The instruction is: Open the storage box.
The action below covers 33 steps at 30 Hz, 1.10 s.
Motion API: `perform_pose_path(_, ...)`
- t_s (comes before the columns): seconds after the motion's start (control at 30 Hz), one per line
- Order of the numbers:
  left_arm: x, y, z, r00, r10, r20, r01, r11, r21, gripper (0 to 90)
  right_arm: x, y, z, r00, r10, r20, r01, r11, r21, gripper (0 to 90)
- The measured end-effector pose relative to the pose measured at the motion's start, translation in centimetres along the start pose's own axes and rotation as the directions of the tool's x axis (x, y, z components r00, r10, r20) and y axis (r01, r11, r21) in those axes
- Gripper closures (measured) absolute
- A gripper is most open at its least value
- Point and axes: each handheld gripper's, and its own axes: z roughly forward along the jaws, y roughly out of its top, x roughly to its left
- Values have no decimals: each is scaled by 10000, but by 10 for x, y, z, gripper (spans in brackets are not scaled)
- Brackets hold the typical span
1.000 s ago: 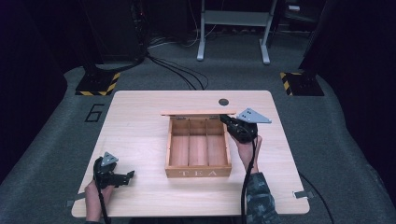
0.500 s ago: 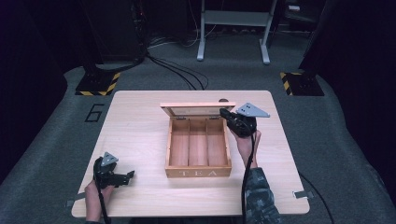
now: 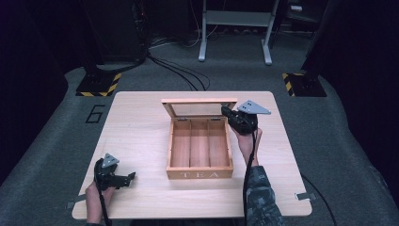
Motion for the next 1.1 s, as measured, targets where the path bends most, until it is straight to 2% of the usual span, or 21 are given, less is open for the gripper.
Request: perform_pose_path(1.1,0,0,0,10000,8,6,-8,10000,-11,18,-6,9,8,9999,-82,92,81,9999,102,873)
